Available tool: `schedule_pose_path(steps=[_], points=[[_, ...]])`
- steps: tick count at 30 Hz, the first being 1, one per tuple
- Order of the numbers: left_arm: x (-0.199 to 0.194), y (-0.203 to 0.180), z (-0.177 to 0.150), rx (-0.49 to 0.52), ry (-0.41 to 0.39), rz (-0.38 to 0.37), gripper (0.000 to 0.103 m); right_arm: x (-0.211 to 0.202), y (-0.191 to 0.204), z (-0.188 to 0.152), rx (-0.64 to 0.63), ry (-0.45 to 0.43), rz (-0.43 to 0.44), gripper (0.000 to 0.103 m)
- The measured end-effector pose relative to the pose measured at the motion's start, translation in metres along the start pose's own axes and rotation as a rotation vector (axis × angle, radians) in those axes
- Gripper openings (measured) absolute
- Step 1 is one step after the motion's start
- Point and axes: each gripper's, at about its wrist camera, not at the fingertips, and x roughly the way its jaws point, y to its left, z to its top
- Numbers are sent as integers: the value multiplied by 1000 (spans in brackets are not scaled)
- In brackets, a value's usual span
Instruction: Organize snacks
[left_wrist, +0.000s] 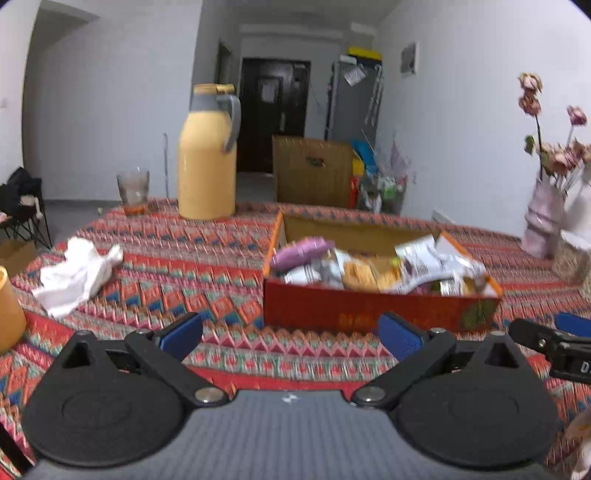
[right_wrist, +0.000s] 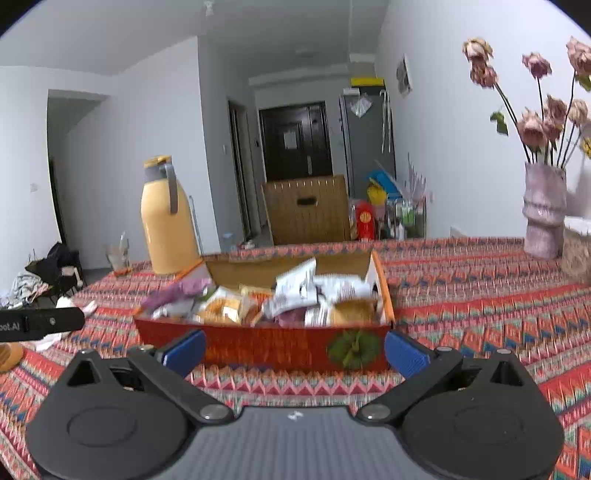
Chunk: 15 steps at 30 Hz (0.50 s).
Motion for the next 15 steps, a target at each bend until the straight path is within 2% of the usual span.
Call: schedule_pose_path(steps=[8, 15], points=[[4, 0, -31, 5, 85, -31, 103, -6, -2, -27, -4, 75, -16, 103], [6, -3, -39, 12, 111, -47, 103, -6, -4, -41, 8, 124, -18, 103]])
